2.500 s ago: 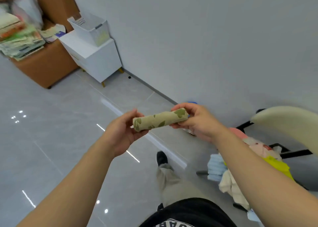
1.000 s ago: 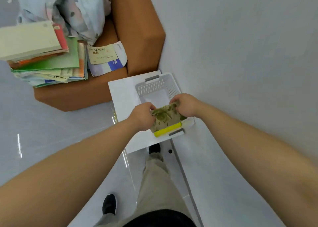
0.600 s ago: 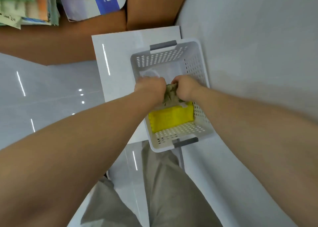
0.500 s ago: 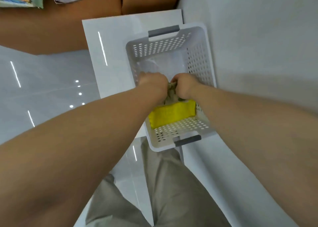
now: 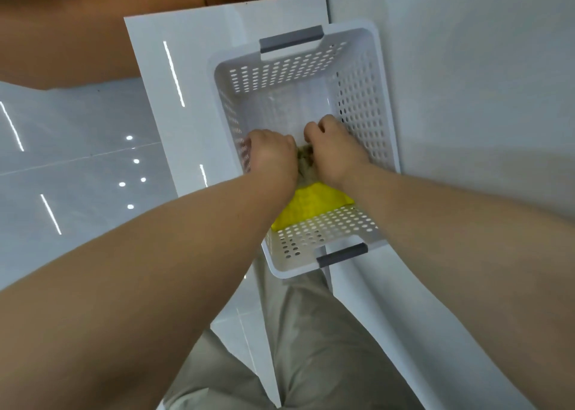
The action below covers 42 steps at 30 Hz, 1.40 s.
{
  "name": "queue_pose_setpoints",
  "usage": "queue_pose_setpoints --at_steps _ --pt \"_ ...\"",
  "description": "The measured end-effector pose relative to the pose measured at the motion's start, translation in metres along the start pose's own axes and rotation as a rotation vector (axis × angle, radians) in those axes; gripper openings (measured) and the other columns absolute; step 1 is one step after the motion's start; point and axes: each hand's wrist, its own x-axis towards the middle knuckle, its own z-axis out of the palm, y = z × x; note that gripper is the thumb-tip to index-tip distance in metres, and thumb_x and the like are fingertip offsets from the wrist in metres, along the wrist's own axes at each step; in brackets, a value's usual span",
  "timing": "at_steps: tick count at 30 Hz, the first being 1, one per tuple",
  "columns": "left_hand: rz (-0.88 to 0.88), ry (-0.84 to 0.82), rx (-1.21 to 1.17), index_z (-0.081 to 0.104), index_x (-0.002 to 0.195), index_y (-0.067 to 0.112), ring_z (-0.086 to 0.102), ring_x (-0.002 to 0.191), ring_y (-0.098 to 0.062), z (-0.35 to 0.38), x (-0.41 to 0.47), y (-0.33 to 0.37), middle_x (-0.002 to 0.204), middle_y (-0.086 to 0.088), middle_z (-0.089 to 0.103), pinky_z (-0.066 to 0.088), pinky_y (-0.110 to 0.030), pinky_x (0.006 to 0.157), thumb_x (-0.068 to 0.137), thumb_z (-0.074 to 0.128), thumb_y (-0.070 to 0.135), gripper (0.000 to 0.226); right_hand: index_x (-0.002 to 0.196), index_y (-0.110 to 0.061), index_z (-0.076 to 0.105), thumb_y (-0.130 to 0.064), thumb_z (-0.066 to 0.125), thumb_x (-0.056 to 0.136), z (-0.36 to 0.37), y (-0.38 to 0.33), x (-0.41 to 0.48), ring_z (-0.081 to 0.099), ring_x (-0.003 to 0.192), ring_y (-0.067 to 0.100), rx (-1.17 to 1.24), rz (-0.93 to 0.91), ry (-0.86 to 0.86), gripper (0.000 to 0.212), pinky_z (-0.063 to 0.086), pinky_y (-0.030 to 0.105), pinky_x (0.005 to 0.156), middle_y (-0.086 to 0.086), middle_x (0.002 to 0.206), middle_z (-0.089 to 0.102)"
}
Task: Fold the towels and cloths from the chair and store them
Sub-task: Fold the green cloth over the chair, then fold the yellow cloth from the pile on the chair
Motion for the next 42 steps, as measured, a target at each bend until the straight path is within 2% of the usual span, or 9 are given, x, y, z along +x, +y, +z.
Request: queue_pose_setpoints --at_steps 5,17,19,23,26,29,31,35,42 --pt "0.184 -0.055 0.123 0.06 0.12 0.019 0.055 0.111 -0.027 0.005 -0.012 0.009 0.117 -0.005 0.059 0.044 -0.041 0.098 0.095 0.053 0.029 0.029 0.114 -0.014 0.059 -0.013 0.058 0.088 -0.002 0.002 -0.012 0.047 0.112 0.035 -0.066 -0.096 -0.051 0.026 0.046 0.043 0.089 0.013 0.127 0.046" --pt "0.264 -0.218 0.042 0.06 0.125 0.02 0.052 0.12 -0.028 -0.019 -0.052 -0.008 0.124 -0.004 0.057 0.043 -0.043 0.103 0.094 0.057 0.028 0.032 0.126 -0.015 0.056 -0.007 0.057 0.087 -0.01 -0.005 -0.028 0.04 0.126 0.038 -0.151 -0.061 -0.121 0.04 0.04 0.047 0.104 0.015 0.142 0.036" --pt "0.282 -0.218 -0.084 0.059 0.112 0.021 0.052 0.111 -0.026 -0.04 -0.087 -0.018 0.111 -0.003 0.052 0.045 -0.039 0.096 0.094 0.06 0.021 0.018 0.123 -0.014 0.059 -0.006 0.06 0.083 -0.023 -0.013 -0.051 0.038 0.129 0.037 -0.097 -0.043 -0.112 0.041 0.039 0.046 0.105 0.014 0.141 0.038" --pt "0.341 0.016 -0.199 0.05 0.089 0.017 0.051 0.083 -0.024 -0.073 -0.161 -0.047 0.092 -0.001 0.053 0.044 -0.034 0.074 0.092 0.054 0.01 0.008 0.12 -0.007 0.066 -0.001 0.052 0.084 -0.059 -0.039 -0.106 0.048 0.126 0.036 0.167 0.114 -0.059 0.038 0.047 0.041 0.098 0.016 0.134 0.051" --pt "0.296 0.122 -0.381 0.06 0.088 0.013 0.061 0.084 -0.028 -0.082 -0.205 -0.075 0.09 -0.004 0.059 0.054 -0.036 0.073 0.087 0.048 0.006 0.014 0.107 -0.002 0.07 0.003 0.047 0.084 -0.084 -0.06 -0.145 0.062 0.103 0.034 0.424 0.309 0.008 0.032 0.053 0.035 0.082 0.016 0.114 0.064" --pt "0.246 0.201 -0.538 0.067 0.115 0.021 0.061 0.106 -0.026 -0.082 -0.244 -0.106 0.115 -0.002 0.063 0.051 -0.034 0.086 0.096 0.043 0.012 0.033 0.116 -0.003 0.069 0.001 0.044 0.09 -0.105 -0.078 -0.181 0.062 0.105 0.033 0.574 0.418 0.062 0.036 0.054 0.039 0.089 0.016 0.118 0.066" --pt "0.275 0.245 -0.6 0.068 0.117 0.021 0.059 0.112 -0.023 -0.08 -0.267 -0.125 0.121 -0.001 0.065 0.048 -0.032 0.092 0.1 0.043 0.016 0.031 0.118 -0.007 0.07 -0.002 0.045 0.091 -0.114 -0.091 -0.201 0.062 0.109 0.031 0.658 0.474 0.121 0.036 0.053 0.037 0.091 0.014 0.12 0.067" --pt "0.471 0.311 -0.571 0.071 0.11 0.019 0.062 0.105 -0.018 -0.078 -0.297 -0.14 0.112 0.002 0.069 0.048 -0.027 0.089 0.101 0.049 0.017 0.023 0.114 -0.016 0.073 -0.006 0.047 0.089 -0.125 -0.123 -0.244 0.062 0.11 0.028 0.888 0.652 0.347 0.038 0.057 0.043 0.089 0.007 0.122 0.066" --pt "0.77 0.332 -0.433 0.068 0.092 0.032 0.058 0.079 -0.002 -0.07 -0.352 -0.107 0.087 0.014 0.066 0.039 -0.014 0.065 0.095 0.057 0.018 0.018 0.098 -0.018 0.076 -0.002 0.048 0.088 -0.099 -0.212 -0.358 0.067 0.102 0.019 1.314 0.982 0.814 0.034 0.052 0.032 0.096 0.002 0.109 0.074"
